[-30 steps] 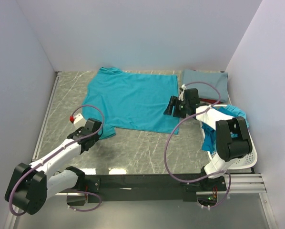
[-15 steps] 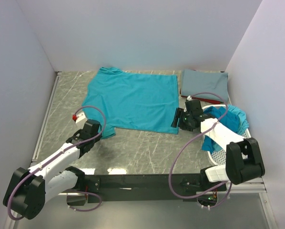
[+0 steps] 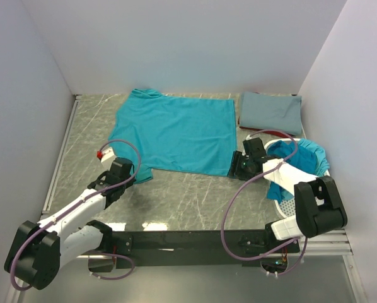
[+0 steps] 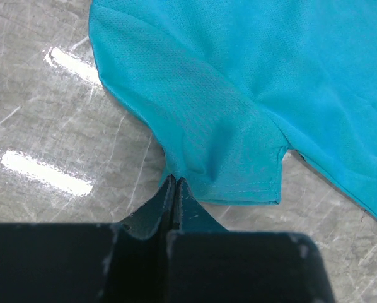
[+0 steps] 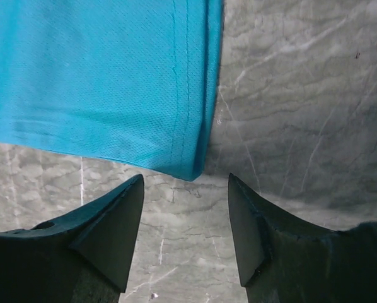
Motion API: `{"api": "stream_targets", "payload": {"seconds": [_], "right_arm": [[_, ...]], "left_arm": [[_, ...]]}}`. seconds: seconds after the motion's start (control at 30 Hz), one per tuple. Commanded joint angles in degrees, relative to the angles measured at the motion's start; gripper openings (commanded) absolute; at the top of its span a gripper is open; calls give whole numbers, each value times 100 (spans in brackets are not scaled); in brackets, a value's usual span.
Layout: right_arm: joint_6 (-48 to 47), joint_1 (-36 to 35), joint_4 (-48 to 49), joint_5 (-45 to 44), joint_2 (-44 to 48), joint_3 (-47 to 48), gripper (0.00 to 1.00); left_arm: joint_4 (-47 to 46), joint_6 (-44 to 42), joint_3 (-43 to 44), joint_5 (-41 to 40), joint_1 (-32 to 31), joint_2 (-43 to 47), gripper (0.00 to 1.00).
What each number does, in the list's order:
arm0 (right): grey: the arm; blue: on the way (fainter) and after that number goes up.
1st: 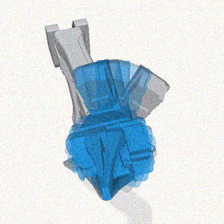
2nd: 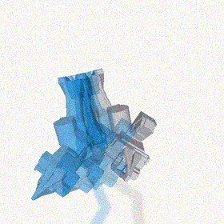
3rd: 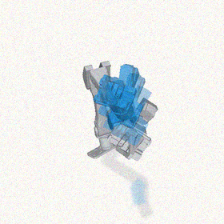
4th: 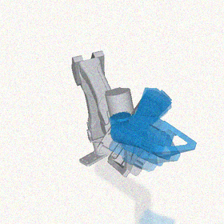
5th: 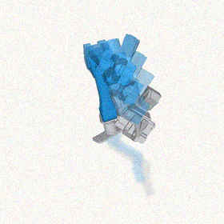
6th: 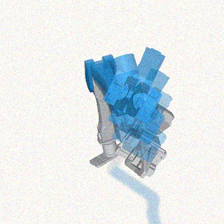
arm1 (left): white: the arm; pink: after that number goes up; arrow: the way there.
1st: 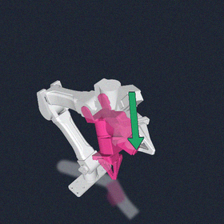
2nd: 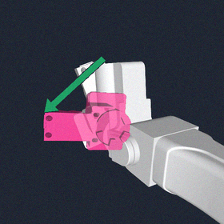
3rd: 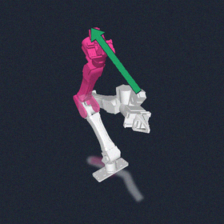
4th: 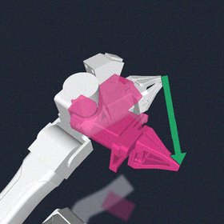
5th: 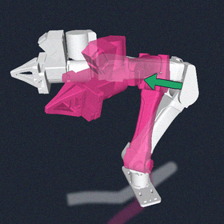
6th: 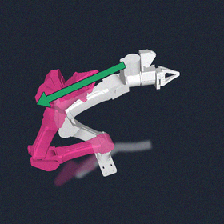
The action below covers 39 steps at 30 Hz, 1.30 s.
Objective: Fold and stack the t-shirts
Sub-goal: Fold the tshirt
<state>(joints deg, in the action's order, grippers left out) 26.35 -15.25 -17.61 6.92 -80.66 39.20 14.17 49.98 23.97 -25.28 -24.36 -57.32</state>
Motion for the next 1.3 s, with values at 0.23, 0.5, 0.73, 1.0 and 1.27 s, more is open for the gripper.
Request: {"api": "stream_targets", "payload": {"seconds": [0.23, 0.5, 0.73, 1.0, 1.27], "right_arm": [[2, -14, 258, -217, -239, 70, 60], [-42, -31, 126, -437, -371, 237, 54], [-51, -154, 3, -428, -652, 395, 50], [-7, -373, -190, -454, -749, 536, 45], [134, -506, -314, -682, -820, 510, 45]], "left_arm": [[-161, -93, 29, 14, -7, -25, 1], [-187, -137, 12, 67, -7, 2, 1], [-187, -146, 38, 76, -7, -51, 1], [-187, -155, 56, 76, -7, -95, 1], [-196, -164, 56, 93, -7, -121, 1]]}}
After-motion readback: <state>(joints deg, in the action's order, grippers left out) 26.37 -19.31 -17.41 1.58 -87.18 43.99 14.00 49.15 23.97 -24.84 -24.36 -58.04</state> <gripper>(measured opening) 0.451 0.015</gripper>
